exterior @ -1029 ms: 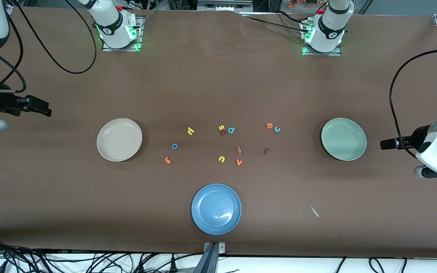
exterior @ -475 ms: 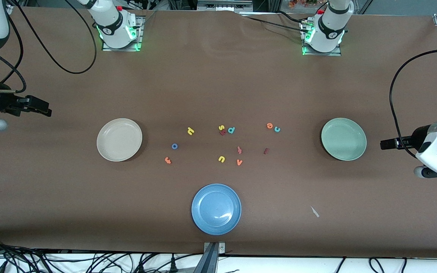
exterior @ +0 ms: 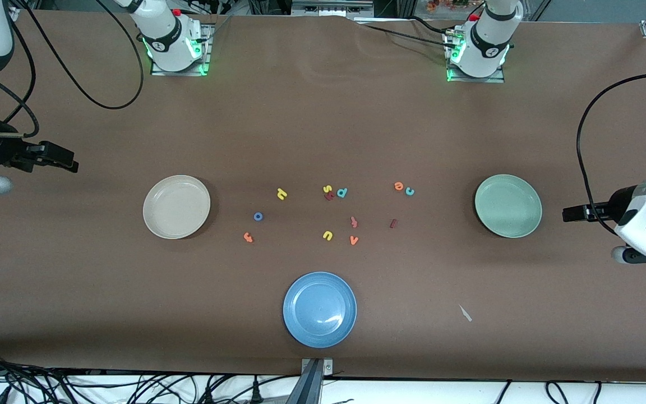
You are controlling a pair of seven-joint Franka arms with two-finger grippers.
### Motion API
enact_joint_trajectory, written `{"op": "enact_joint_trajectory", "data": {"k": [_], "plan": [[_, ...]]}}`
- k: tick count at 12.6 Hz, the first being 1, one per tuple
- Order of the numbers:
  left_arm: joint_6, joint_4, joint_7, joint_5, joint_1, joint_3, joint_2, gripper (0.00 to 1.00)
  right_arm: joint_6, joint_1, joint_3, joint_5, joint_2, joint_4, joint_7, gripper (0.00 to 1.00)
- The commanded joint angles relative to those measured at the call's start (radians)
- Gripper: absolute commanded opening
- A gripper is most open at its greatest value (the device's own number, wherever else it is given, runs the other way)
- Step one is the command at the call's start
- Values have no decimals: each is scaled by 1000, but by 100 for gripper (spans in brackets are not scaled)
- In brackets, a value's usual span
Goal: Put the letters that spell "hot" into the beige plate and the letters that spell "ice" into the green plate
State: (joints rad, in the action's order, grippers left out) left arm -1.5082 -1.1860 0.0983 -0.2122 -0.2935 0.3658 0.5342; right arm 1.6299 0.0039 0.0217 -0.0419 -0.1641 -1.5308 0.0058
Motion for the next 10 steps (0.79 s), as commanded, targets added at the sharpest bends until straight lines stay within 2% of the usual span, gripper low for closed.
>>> {"op": "enact_joint_trajectory", "data": {"k": [1,3,10], "plan": [[-38,-10,-75,7,-19,-2,-5,96,-2,-10,-5,-38,-6,21,46,100],[-38,-10,-75,7,-18,-2,-7,96,-1,-25,1,-67,-9,21,46,100],[-43,-10,-80,-7,-19,1,-7,98,-15,-7,-12,-79,-20,21,36,100]]}}
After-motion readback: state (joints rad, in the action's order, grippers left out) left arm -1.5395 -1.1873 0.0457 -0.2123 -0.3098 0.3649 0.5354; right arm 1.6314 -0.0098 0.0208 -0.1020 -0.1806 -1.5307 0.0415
